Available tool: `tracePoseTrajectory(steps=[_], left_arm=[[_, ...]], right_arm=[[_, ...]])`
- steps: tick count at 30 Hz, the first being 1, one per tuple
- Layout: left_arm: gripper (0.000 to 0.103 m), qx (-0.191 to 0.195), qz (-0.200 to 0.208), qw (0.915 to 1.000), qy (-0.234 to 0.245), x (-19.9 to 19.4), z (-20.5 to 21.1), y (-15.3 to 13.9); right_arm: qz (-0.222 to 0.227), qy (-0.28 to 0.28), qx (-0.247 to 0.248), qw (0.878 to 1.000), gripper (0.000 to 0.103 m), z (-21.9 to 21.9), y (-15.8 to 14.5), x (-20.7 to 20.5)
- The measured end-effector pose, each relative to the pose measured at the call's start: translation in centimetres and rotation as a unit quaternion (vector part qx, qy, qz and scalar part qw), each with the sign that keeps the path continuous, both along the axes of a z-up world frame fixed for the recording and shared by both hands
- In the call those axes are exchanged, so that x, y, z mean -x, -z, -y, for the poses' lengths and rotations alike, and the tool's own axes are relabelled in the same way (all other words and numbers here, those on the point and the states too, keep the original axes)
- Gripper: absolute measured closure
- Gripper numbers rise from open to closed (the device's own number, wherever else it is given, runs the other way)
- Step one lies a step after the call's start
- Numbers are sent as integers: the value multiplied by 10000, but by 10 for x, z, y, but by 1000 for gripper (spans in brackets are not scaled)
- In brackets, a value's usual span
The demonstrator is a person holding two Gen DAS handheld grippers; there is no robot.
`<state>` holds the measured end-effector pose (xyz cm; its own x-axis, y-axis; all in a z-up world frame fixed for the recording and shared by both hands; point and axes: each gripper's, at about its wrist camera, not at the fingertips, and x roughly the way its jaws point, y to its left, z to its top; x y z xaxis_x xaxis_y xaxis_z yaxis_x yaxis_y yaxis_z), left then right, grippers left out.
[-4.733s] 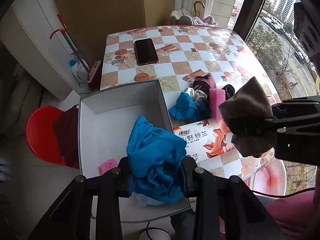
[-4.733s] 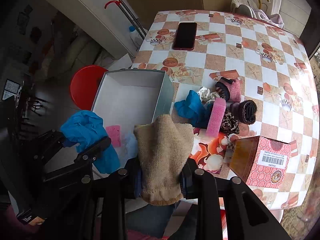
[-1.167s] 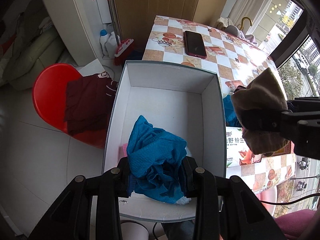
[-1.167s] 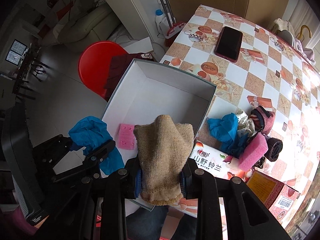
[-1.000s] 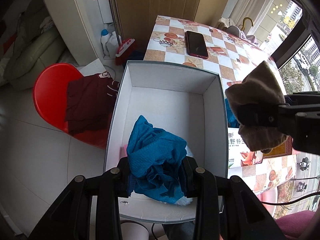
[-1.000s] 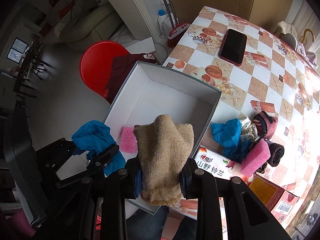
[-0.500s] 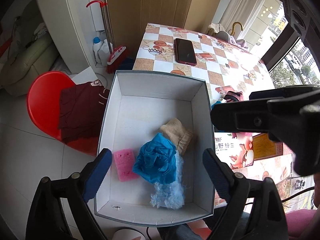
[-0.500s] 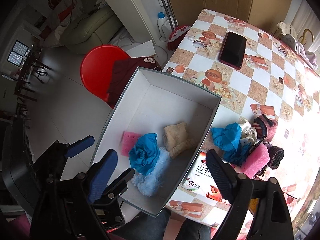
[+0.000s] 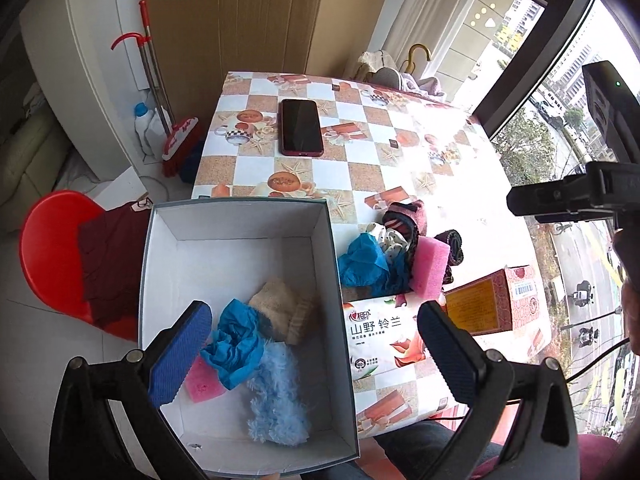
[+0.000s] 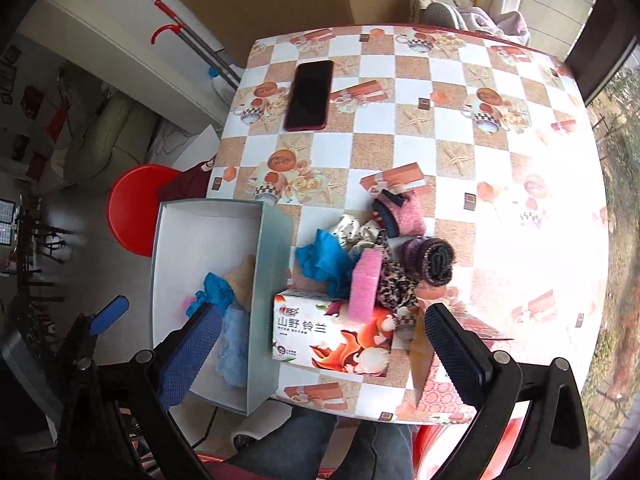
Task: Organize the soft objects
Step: 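Grasp the pink knit hat with the left tool while the right tool grasps the striped knit hat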
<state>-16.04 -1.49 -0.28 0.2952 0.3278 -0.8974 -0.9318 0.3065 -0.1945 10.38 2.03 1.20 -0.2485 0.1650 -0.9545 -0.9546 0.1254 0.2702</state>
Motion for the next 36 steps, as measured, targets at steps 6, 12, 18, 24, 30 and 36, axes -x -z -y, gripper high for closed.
tracePoseTrajectory(steps=[6, 12, 18, 24, 30, 36], left_arm=[[0, 284, -211, 9987, 363, -51, -8, 12], [0, 508, -406, 9971, 403, -77, -14, 19], [0, 670, -719, 9950, 175, -86, -20, 24], [0, 828, -996, 9916, 2, -100, -31, 32], [0, 897, -1243, 9871, 457, -147, -65, 48], [0, 1230, -1482, 9743, 1167, -215, -109, 96]], right_arm=[[80, 837, 543, 9950, 1, 4, 33, -89], [-5, 572, 1243, 9906, 1, -17, 90, -117], [-646, -66, 1983, 9780, 1, -58, 162, -103], [-785, -742, 2745, 9555, 1, -86, 227, -78], [-283, -950, 2996, 9489, 1, -82, 259, -93], [-39, 195, 2642, 9643, 1, -64, 262, -186]])
